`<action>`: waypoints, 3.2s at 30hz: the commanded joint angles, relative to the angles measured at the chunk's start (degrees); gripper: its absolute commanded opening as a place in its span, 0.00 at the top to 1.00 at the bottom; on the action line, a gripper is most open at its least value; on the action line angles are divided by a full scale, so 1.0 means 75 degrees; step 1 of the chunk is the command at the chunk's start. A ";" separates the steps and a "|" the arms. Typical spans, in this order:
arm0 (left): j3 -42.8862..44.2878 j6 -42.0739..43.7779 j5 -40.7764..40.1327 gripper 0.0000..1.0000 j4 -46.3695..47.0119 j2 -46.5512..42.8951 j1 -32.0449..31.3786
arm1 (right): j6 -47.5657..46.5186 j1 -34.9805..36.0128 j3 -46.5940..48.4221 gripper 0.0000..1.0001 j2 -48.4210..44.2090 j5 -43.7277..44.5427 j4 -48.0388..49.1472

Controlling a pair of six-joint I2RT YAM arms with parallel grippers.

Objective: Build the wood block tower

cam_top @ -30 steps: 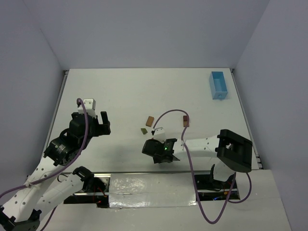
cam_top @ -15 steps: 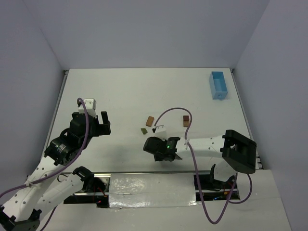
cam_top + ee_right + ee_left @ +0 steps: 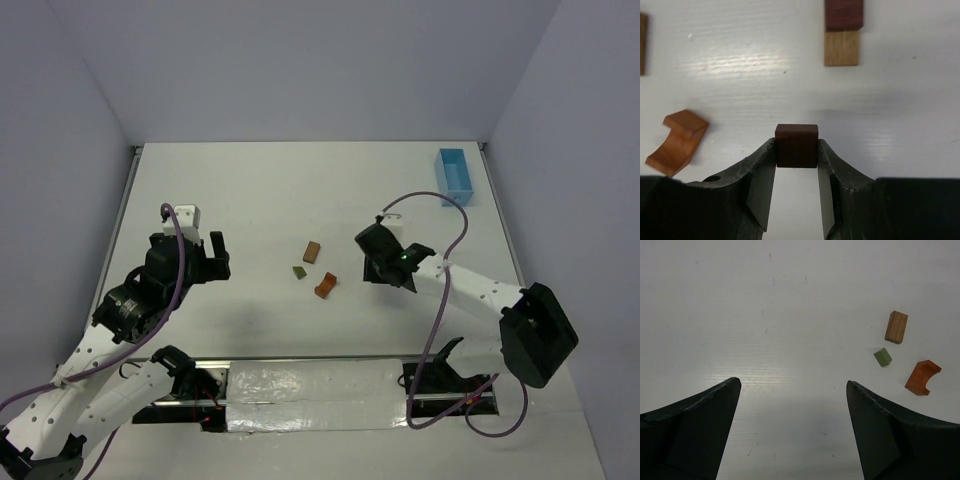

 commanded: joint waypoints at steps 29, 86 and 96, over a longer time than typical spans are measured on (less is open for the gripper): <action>-0.0049 0.0177 0.0191 0.00 0.0271 0.0146 -0.0017 | -0.2175 -0.2351 0.1058 0.60 0.1601 -0.1260 0.0532; -0.0049 0.0212 0.0285 0.01 0.0294 0.0146 -0.0029 | -0.2293 -0.2598 0.1059 0.34 0.1311 -0.1576 0.0625; -0.0049 0.0247 0.0344 0.00 0.0294 0.0146 -0.0029 | -0.2889 -0.2644 0.0438 0.39 0.0863 -0.1974 0.0380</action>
